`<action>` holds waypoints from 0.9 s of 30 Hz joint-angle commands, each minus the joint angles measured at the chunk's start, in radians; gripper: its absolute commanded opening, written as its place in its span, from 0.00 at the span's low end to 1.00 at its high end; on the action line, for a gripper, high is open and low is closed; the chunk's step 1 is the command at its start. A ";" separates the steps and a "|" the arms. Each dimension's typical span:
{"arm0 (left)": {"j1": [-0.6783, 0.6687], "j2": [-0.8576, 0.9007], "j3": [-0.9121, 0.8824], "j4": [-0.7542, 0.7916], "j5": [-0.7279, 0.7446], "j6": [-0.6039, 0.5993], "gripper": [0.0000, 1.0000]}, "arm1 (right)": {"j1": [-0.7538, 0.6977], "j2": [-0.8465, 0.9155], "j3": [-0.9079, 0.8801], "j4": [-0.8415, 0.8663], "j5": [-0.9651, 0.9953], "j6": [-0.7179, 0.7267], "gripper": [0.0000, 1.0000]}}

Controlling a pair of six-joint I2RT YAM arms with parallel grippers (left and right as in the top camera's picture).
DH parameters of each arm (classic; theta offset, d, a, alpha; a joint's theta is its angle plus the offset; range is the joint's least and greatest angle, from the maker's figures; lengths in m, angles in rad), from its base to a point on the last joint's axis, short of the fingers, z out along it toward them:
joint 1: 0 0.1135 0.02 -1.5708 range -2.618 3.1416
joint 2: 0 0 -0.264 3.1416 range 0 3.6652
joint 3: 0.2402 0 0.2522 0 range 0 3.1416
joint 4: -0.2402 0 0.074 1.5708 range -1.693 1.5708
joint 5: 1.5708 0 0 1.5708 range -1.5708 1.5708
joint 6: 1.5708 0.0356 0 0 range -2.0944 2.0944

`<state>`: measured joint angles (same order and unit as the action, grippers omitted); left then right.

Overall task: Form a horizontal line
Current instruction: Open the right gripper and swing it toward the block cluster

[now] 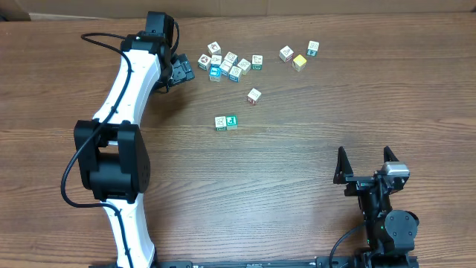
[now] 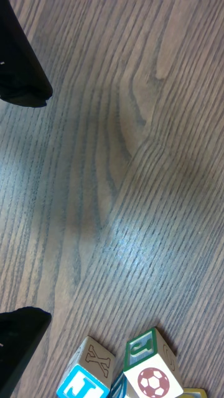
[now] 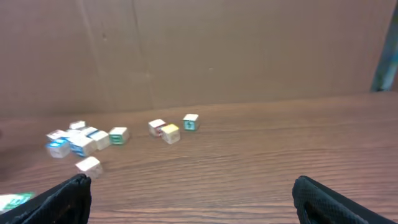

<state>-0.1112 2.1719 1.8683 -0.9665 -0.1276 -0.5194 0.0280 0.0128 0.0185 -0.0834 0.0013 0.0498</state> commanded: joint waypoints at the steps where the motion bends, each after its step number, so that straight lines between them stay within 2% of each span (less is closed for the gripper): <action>1: -0.001 0.014 0.019 -0.002 -0.010 0.019 1.00 | 0.006 -0.010 -0.011 0.003 -0.064 0.186 1.00; 4: -0.001 0.014 0.019 -0.002 -0.010 0.019 1.00 | 0.006 -0.010 -0.010 0.003 -0.068 0.345 1.00; 6: -0.001 0.014 0.019 -0.002 -0.010 0.019 1.00 | 0.006 -0.010 -0.010 0.007 -0.105 0.393 1.00; 15: -0.001 0.014 0.019 -0.002 -0.010 0.019 1.00 | 0.006 0.035 0.171 -0.089 -0.114 0.402 1.00; 21: -0.001 0.014 0.019 -0.002 -0.010 0.019 1.00 | 0.006 0.261 0.385 -0.121 -0.133 0.398 1.00; 27: -0.001 0.014 0.019 -0.002 -0.010 0.019 1.00 | 0.006 0.615 0.677 -0.260 -0.282 0.399 1.00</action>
<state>-0.1112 2.1719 1.8683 -0.9676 -0.1280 -0.5194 0.0280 0.5030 0.5793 -0.3050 -0.1883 0.4446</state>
